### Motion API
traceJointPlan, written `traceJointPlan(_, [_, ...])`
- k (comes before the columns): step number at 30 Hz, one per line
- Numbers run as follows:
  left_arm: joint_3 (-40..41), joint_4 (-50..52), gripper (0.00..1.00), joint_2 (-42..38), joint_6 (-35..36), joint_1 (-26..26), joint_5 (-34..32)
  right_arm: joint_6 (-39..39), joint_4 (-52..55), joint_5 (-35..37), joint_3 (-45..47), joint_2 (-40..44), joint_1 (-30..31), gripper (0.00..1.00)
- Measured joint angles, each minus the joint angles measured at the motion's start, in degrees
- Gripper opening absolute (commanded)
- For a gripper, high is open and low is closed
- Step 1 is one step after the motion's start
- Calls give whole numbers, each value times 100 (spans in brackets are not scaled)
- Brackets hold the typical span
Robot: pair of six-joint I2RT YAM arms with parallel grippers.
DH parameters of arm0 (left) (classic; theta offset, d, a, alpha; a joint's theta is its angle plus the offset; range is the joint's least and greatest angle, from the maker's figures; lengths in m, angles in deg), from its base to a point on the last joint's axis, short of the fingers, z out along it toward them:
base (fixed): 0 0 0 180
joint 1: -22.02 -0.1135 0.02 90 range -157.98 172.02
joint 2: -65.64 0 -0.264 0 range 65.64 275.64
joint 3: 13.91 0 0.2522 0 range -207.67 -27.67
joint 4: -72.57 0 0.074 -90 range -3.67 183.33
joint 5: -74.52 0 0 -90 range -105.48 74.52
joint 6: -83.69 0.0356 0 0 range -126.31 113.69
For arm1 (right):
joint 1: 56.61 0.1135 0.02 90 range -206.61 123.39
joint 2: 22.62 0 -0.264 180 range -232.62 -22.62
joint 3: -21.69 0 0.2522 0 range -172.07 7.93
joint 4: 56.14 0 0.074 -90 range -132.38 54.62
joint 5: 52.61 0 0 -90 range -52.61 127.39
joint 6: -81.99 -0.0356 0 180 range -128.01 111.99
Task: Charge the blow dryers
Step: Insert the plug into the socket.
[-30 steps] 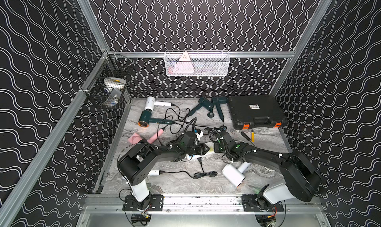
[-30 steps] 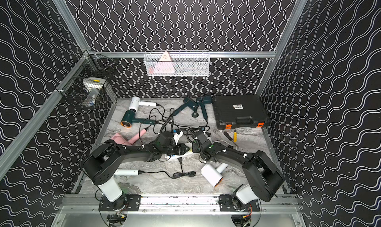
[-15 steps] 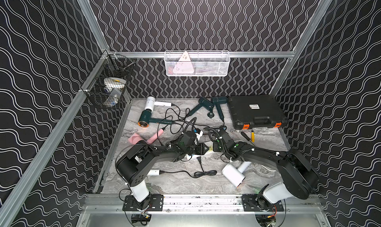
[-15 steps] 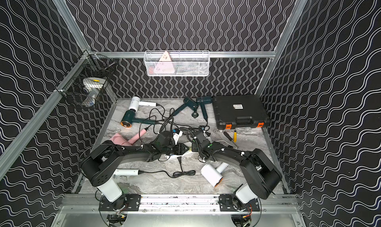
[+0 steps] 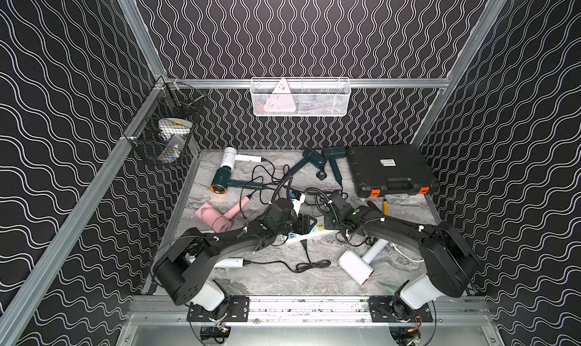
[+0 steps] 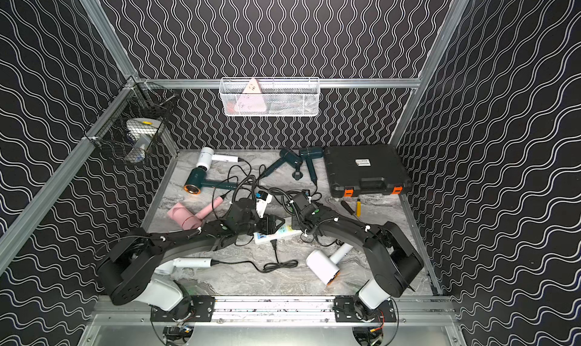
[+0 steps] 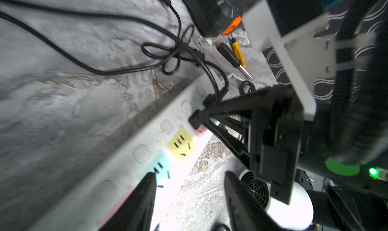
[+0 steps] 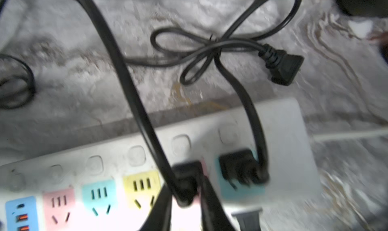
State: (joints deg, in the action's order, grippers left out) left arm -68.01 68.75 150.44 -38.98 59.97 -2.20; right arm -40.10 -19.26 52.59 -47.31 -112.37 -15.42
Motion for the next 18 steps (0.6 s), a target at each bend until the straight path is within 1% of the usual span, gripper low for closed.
traceJointPlan(4, [223,186,85,-629,153,0,-490,26,249,-186,-334,319,0,53])
traceJointPlan(8, [428,323,97,-1250,280,-2,-1099,127,302,-518,-459,625,0,62])
traceJointPlan(13, [656,697,99,-1947,273,-131,-1987,173,168,-1226,-444,1047,0,73])
traceJointPlan(16, [848,852,99,-2382,238,-291,-2452,254,39,-1821,-446,1095,0,76])
traceJointPlan(18, [962,916,99,-2562,155,-455,-2632,258,24,-2133,-446,1093,0,77])
